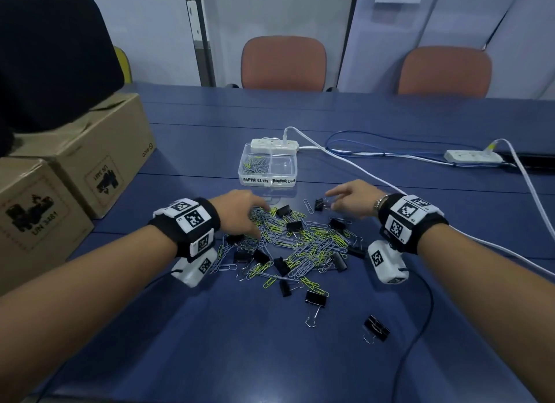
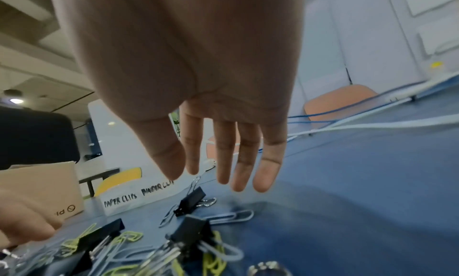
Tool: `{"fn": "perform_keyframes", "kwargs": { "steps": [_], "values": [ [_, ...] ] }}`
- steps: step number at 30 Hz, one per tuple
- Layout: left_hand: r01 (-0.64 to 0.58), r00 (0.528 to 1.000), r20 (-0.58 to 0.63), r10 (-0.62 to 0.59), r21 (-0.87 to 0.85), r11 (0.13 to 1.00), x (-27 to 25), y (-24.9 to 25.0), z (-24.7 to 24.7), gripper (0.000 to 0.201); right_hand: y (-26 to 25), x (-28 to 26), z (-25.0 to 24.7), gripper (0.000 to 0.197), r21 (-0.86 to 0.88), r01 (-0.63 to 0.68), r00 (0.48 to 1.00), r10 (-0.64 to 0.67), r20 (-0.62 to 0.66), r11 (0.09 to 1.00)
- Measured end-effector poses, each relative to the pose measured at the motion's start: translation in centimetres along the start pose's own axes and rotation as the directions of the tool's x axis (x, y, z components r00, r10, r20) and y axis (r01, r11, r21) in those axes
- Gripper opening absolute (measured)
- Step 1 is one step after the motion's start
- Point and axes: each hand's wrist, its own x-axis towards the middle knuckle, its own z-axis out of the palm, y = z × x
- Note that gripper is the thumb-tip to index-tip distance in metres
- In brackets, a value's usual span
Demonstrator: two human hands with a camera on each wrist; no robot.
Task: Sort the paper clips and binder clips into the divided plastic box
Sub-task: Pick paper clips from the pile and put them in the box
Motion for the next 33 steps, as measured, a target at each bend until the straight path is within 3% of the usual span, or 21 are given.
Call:
{"fn": "perform_keyframes", "kwargs": {
  "steps": [2, 4, 7, 10, 16, 18, 20, 24, 29, 33],
  "values": [
    [-0.056, 0.998, 0.014, 0.056, -0.007, 0.998, -0.1, 0.5, 0.6, 0.059, 0.1, -0.6, -0.2, 0.034, -0.094, 0.023, 0.999, -0.027, -0.039, 0.995],
    [-0.081, 0.997, 0.021, 0.081, -0.006, 0.997, -0.3, 0.3, 1.0, 0.057, 0.1, -1.5, -0.1, 0.030, -0.153, 0.073, 0.997, -0.071, 0.019, 0.985],
    [-0.044, 0.999, 0.028, 0.044, 0.002, 0.999, -0.3, -0.5, 0.9, 0.061, 0.0, -3.0, 0.6, 0.033, -0.296, 0.146, 0.983, -0.104, 0.154, 0.944],
    [-0.001, 1.000, 0.005, 0.001, -0.035, 0.999, -0.4, -1.0, 0.4, 0.059, 0.4, -3.2, 1.0, 0.030, -0.402, 0.170, 0.984, -0.131, 0.121, 0.900],
    [-0.008, 1.000, -0.001, 0.008, -0.059, 0.998, -0.5, -1.2, 0.2, 0.047, 1.5, -3.4, 0.1, 0.024, -0.303, 0.055, 0.998, -0.050, 0.024, 0.952],
    [-0.023, 0.999, -0.030, 0.022, -0.045, 0.999, -0.5, -0.8, 0.1, 0.048, 1.7, -3.5, -0.2, 0.024, -0.336, 0.033, 0.999, -0.038, -0.007, 0.941],
    [-0.070, 0.995, -0.073, 0.067, -0.031, 0.997, -0.7, 0.5, 0.1, 0.045, 1.5, -3.7, -0.2, 0.024, -0.416, 0.080, 0.994, -0.106, -0.039, 0.906],
    [-0.158, 0.983, -0.098, 0.155, -0.024, 0.987, -1.2, 5.8, 1.2, 0.036, -0.7, -4.8, 0.9, 0.033, -0.395, 0.251, 0.968, -0.226, 0.108, 0.884],
    [-0.039, 0.995, -0.083, 0.052, 0.146, 0.988, -0.8, 10.5, 2.8, 0.062, -1.9, -4.4, 2.5, 0.071, -0.440, 0.259, 0.957, -0.166, 0.239, 0.860],
    [-0.014, 0.995, -0.098, 0.024, 0.102, 0.995, -0.4, 10.5, 2.9, 0.052, -2.0, -4.2, 2.5, 0.057, -0.446, 0.238, 0.962, -0.146, 0.231, 0.863]
  ]
}}
